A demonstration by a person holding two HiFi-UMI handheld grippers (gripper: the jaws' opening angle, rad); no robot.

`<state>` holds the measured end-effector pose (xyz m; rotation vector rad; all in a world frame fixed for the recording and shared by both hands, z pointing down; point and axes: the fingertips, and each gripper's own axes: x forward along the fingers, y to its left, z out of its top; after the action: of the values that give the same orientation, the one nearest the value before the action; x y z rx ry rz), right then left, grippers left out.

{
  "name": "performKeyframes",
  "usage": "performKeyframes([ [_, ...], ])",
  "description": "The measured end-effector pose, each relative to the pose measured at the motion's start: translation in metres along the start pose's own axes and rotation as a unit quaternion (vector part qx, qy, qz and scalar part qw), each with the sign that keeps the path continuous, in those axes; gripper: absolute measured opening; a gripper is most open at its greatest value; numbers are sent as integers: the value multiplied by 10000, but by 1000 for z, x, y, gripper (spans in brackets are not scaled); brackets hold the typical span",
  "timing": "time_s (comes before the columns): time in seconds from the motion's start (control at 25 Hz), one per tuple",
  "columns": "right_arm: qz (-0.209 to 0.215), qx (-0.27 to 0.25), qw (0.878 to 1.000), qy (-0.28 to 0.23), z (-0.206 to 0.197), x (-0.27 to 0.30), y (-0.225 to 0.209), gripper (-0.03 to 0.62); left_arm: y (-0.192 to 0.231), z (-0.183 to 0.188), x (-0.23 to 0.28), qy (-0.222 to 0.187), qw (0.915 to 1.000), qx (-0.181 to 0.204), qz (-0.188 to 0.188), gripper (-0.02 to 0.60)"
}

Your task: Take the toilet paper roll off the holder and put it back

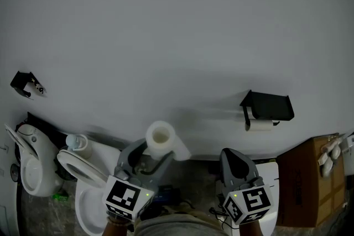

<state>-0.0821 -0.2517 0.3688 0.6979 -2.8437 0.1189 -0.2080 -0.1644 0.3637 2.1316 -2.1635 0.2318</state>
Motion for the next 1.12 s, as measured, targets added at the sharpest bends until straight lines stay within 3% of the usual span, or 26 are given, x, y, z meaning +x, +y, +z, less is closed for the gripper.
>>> performKeyframes([
  [0.48, -211, 65, 9997, -59, -2, -8, -10, 6, -9, 12, 15, -12, 9996, 135, -262, 242],
  [1.12, -1123, 357, 9930, -40, -21, -58, -61, 6, -58, 66, 72, -553, 9916, 228, -1149, 242],
])
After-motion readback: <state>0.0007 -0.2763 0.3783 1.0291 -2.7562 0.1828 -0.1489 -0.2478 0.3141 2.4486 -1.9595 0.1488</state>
